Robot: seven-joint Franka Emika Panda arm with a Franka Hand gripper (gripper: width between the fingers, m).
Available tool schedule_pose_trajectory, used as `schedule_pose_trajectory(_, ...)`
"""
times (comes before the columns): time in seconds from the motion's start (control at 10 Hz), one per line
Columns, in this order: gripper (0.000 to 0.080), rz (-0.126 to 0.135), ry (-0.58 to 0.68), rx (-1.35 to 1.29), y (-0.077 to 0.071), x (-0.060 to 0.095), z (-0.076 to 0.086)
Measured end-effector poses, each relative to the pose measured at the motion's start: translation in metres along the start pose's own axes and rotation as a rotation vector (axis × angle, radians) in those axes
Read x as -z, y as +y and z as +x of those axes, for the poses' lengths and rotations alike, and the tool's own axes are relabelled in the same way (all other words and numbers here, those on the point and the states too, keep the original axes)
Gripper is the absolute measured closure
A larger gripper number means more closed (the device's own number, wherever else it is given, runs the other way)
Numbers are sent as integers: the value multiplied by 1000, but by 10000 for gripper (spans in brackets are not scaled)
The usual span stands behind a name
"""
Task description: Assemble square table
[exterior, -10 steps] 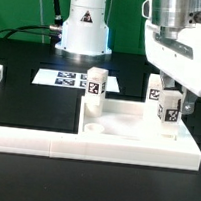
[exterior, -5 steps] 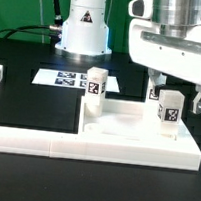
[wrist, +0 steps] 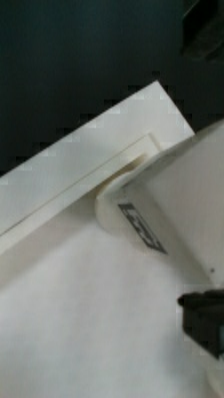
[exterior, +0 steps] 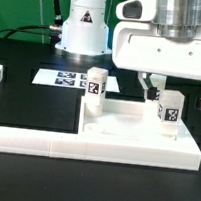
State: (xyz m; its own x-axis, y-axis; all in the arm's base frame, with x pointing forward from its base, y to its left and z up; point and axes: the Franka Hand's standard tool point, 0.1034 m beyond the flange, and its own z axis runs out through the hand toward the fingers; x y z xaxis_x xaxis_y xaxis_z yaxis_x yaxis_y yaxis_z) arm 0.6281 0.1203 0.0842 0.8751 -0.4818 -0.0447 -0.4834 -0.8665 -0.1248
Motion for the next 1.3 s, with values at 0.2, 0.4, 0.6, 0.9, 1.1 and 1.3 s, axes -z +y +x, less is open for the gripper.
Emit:
schedule_pose_trajectory(0.2,150,-46,16,220,1,-1,-1)
schedule_pose_trajectory(0.4,150,-66,15,444,4,-2,-1)
schedule_pose_trajectory(0.6,150,-82,15,574,3,-3,-2)
schedule_pose_trajectory(0.9,413,-82,15,565,3,-3,-2)
schedule_pose_trajectory(1.1,511,-82,17,540,4,-3,-2)
schedule_pose_trajectory(1.3,511,-79,20,447,4,-3,-2)
